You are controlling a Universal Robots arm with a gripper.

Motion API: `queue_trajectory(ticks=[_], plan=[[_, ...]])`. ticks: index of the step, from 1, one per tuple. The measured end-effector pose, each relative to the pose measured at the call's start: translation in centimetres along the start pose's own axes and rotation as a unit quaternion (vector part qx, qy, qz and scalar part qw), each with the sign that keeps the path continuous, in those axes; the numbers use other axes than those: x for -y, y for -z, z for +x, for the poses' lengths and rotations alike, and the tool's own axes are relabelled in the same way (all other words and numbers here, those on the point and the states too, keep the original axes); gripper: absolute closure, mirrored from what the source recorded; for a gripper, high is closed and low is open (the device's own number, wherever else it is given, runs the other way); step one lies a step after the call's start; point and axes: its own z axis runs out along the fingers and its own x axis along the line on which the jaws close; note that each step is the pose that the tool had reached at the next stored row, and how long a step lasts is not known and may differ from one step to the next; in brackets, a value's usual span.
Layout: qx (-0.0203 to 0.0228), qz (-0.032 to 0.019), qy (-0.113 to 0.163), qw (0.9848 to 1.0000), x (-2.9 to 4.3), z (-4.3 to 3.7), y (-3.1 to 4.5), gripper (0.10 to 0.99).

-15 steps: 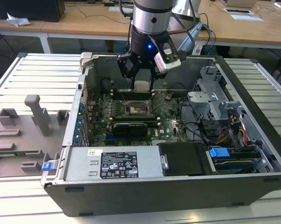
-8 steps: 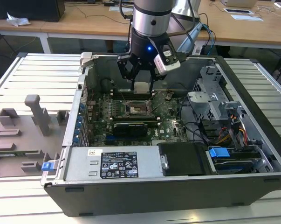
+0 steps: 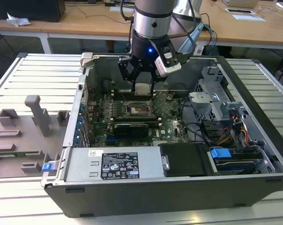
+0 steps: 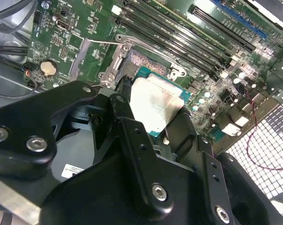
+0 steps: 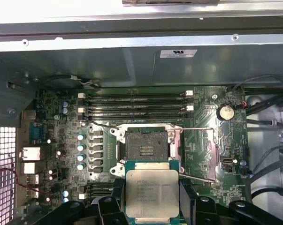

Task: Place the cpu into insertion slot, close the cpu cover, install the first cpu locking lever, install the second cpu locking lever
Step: 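Place the cpu into insertion slot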

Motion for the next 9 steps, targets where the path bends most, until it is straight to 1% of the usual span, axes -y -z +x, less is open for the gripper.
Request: queue_trajectory(ticks=[9], plan=[[0.0,0.0,0.0,1.0,0.05,-0.01,-0.5,0.541]])
